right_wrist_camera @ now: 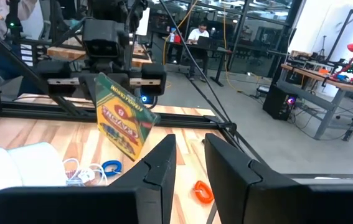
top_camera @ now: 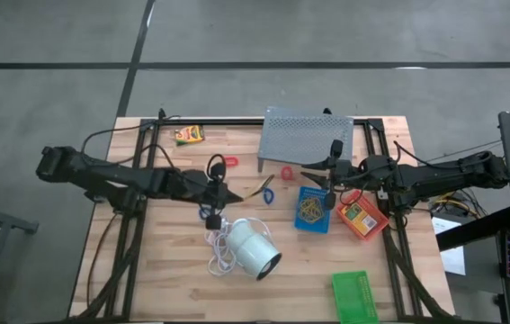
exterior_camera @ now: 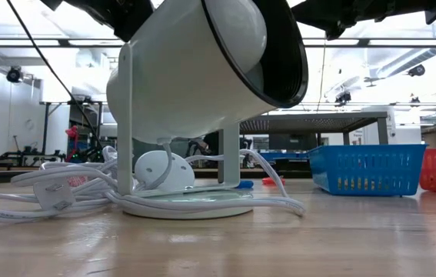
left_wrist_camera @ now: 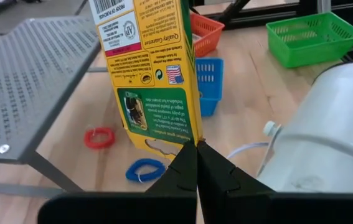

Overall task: Pick & Place Office Desk Supplies
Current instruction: Put the yellow box of crayons into the orange bin

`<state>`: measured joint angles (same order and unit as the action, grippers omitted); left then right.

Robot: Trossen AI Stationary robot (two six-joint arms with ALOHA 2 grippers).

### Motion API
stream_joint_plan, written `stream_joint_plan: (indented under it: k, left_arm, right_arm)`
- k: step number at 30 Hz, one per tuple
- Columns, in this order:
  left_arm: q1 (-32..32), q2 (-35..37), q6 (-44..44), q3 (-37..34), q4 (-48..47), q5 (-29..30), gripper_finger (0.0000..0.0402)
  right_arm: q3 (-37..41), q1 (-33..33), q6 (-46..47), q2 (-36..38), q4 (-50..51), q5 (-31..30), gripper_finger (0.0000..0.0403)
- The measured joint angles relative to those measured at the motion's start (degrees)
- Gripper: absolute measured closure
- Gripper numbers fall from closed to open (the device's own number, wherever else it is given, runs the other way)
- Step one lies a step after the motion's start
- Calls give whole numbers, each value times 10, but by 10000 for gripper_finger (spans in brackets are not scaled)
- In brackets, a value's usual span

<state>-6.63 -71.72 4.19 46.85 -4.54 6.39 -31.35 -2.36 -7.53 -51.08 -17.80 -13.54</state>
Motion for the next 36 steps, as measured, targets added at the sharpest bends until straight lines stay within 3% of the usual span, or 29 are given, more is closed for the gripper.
stream_joint_plan:
  k: [6, 12, 19, 26, 36]
  left_arm:
    - [9, 1, 23, 0, -7, -11, 401]
    - [54, 0, 93, -2, -9, -163, 401]
    - [102, 0, 132, 9, -16, -211, 401]
    - [138, 0, 208, 8, -27, -334, 401]
    - [164, 0, 219, 8, -27, -341, 401]
  right_arm:
    - [0, 0, 0, 0, 0, 0, 332]
    - [0, 0, 0, 0, 0, 0, 333]
    - [0, 0, 0, 0, 0, 0, 323]
    - [0, 0, 0, 0, 0, 0, 319]
    - [0, 0, 43, 0, -7, 6, 334]
